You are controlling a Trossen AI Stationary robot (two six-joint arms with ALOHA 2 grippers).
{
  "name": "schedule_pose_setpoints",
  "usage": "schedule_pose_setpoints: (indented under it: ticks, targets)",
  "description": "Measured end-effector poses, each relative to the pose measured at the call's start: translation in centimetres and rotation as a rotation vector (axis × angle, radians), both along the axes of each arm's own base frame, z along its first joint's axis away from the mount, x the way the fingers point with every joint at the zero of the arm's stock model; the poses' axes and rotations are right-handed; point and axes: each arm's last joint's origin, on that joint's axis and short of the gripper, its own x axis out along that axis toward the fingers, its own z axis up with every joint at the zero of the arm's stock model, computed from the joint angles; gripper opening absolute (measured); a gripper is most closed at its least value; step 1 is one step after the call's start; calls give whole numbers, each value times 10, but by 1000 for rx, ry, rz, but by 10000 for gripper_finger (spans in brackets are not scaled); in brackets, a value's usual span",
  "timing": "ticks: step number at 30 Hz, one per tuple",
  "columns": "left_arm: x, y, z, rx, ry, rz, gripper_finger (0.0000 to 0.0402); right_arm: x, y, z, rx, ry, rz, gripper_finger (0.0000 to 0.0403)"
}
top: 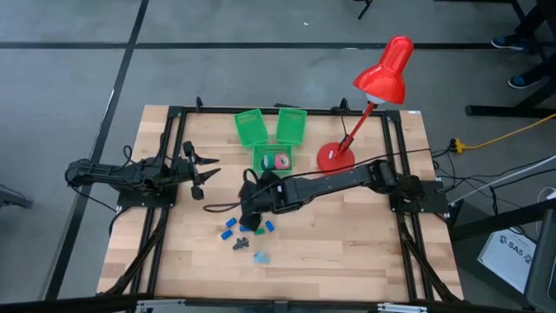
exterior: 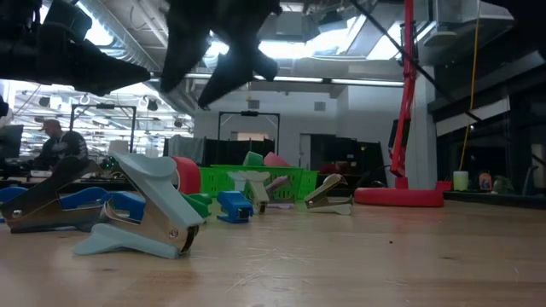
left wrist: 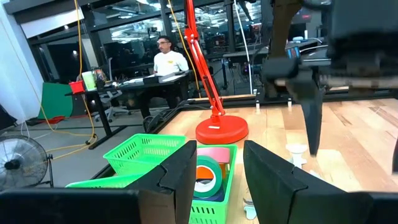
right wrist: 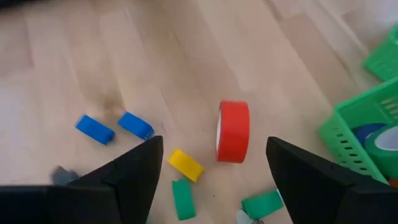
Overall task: Pick and place Stapler, Stapler remover, tape
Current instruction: Put the red tape into the middle green bin
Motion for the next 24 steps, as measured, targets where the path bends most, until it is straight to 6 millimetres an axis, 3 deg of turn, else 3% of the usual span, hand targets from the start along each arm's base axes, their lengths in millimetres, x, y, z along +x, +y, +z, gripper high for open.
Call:
schedule_pose_setpoints:
  ticks: [7, 24]
  targets:
    - [0, 0, 0, 0, 0, 0, 127, 6, -3, -23, -35, 58, 24, 291]
    - [0, 0, 0, 0, 0, 0, 127, 11, -32, -25, 62, 28, -166, 291]
